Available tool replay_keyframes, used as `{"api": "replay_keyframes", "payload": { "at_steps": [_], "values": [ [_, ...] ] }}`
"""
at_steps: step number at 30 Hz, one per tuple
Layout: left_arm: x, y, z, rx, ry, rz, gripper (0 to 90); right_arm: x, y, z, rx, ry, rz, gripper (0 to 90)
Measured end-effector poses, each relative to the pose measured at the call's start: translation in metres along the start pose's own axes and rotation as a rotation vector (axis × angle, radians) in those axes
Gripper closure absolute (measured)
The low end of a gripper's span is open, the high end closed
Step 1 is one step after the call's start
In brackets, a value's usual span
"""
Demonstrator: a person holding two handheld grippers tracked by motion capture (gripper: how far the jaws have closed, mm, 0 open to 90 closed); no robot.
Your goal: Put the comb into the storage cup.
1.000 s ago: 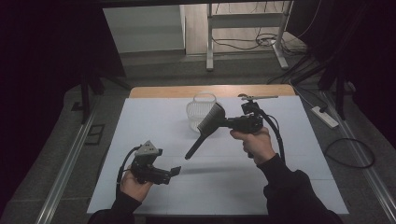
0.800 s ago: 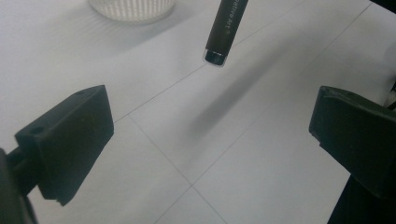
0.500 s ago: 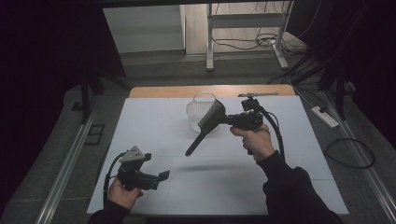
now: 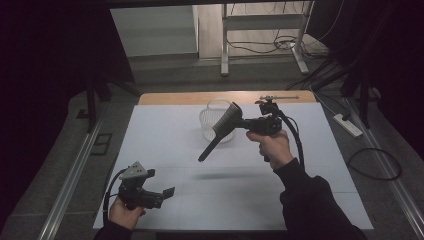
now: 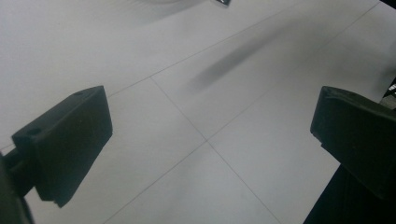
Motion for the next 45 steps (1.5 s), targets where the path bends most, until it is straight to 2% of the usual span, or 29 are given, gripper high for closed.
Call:
{"api": "replay_keyframes", "payload": {
  "at_steps": [4,15,23,35,45],
  "values": [
    [0.000,0.003,0.004,-0.003,0.001,0.006,0.0,-0.001,-0.004,0.000,-0.005,0.010,-0.003,83.5],
    [-0.001,0.011,0.014,0.010,-0.044,0.020,0.0,-0.005,-0.014,-0.002,-0.020,0.029,-0.025,83.5],
    [0.000,0.013,0.019,-0.001,-0.063,0.031,0.0,-0.005,-0.023,-0.005,-0.032,0.046,-0.022,83.4],
    [0.002,0.015,0.024,0.004,-0.114,0.031,0.0,-0.009,-0.037,-0.005,-0.045,0.067,-0.040,83.4],
    [0.002,0.015,0.023,0.013,-0.110,0.027,0.0,-0.014,-0.048,-0.005,-0.065,0.079,-0.065,83.5]
  ]
}}
Point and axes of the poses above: each handheld gripper's, and its own axes: z roughly backward along the jaws, y roughly out of its underside, x roughly to its left, the point moved 2 cm from there along -z, roughly forward along the jaws
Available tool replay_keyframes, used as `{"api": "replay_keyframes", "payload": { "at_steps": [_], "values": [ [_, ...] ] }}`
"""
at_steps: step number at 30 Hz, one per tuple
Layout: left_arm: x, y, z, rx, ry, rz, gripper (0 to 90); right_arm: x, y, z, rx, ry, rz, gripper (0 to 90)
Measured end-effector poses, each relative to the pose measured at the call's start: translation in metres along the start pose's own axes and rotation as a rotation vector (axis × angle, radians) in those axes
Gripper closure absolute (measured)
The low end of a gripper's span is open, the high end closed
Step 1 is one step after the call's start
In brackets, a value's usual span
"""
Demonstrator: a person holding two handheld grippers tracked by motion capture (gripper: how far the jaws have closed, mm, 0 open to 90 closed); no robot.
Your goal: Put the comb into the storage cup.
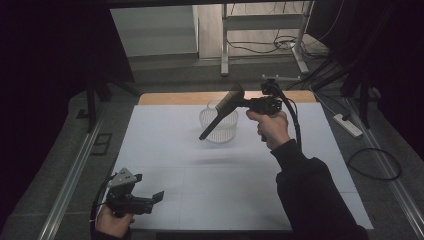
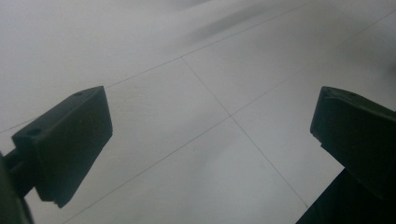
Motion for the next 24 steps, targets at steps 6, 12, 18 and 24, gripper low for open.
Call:
{"api": "replay_keyframes", "payload": {
  "at_steps": [6,12,18,24],
  "values": [
    [0.001,0.000,-0.001,0.005,0.005,0.005,0.0,-0.003,-0.005,-0.002,-0.010,0.001,-0.012,83.5],
    [0.001,0.000,-0.001,0.006,0.006,0.006,0.0,-0.005,-0.014,-0.003,-0.026,0.026,-0.013,83.5],
    [0.001,0.000,0.000,0.004,0.007,0.008,0.0,-0.009,-0.023,-0.003,-0.045,0.050,-0.019,83.5],
    [0.001,0.000,-0.001,0.005,0.008,0.008,0.0,-0.012,-0.030,-0.002,-0.056,0.094,0.000,83.5]
  ]
}}
Point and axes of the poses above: each handheld gripper's, and its own axes: z roughly backward along the jaws, y roughly out of its underside, x roughly to its left, the point moved 2 cm from there along -z, roughly forward along the jaws
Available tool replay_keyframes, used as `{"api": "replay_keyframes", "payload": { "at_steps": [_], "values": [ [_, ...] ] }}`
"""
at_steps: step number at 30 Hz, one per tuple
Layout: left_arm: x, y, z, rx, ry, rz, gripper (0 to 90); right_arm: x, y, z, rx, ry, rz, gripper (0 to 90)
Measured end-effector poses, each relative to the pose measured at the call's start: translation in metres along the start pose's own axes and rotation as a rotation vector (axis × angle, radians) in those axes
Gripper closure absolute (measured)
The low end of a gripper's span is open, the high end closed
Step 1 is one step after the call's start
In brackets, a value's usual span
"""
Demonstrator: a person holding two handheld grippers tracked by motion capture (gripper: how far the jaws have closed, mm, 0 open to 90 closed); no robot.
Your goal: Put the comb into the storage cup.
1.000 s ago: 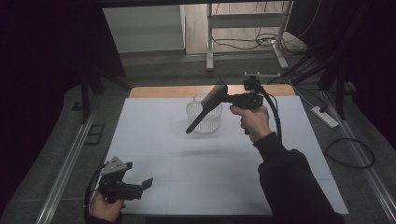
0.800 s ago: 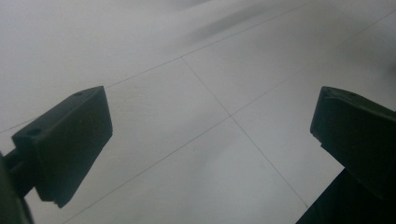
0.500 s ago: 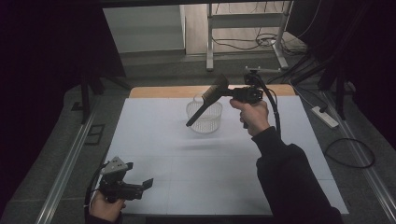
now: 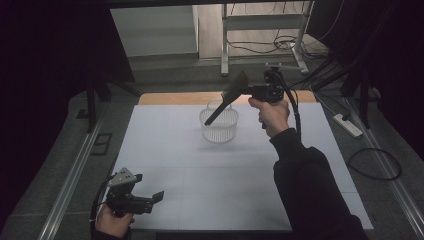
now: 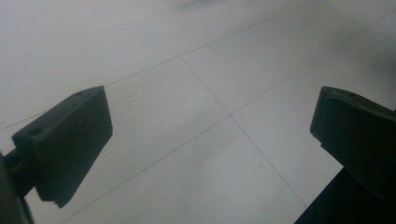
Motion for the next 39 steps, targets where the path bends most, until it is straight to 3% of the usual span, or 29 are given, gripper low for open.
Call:
{"api": "replay_keyframes", "payload": {
  "at_steps": [16,39],
  "values": [
    [0.000,0.000,0.000,0.004,0.004,0.004,0.0,-0.012,-0.005,-0.009,-0.012,0.070,0.017,83.4],
    [0.001,0.000,-0.001,0.005,0.007,0.007,0.0,-0.018,0.011,-0.034,0.040,0.122,0.057,83.4]
  ]
}}
Point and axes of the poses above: each handheld gripper's, and its own axes: z roughly backward along the jaws, y roughly out of its underside, x roughly to its left, the point moved 2 cm from there along -z, roughly forward along the jaws
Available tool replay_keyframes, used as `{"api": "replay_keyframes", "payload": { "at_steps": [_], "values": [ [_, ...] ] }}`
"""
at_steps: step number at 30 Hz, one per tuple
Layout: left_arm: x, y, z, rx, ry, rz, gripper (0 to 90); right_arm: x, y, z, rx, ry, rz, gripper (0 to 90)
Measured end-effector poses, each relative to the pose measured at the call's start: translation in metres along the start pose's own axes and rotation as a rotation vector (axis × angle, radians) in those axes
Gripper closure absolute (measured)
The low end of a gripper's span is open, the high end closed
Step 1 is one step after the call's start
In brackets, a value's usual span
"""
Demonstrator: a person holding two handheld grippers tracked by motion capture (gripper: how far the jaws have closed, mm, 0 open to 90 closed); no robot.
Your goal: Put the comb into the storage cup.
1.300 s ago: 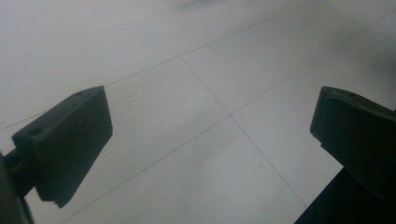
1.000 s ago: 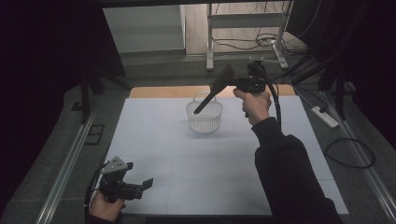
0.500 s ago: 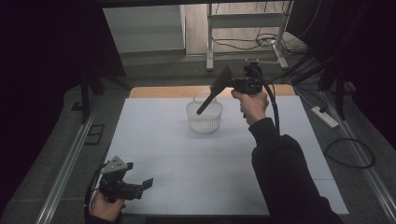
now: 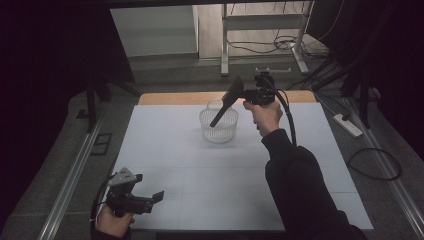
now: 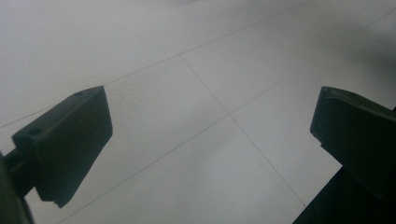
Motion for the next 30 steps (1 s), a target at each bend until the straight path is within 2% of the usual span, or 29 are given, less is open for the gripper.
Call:
{"api": "replay_keyframes", "payload": {
  "at_steps": [30],
  "values": [
    [0.000,0.000,0.000,0.005,-0.005,0.005,0.0,-0.003,0.027,-0.031,0.044,0.008,0.004,83.3]
  ]
}}
Point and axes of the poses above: each handheld gripper's, and its own axes: z roughly backward along the jaws, y roughly out of its underside, x roughly to its left, the point moved 2 cm from there along -z, roughly forward along the jaws
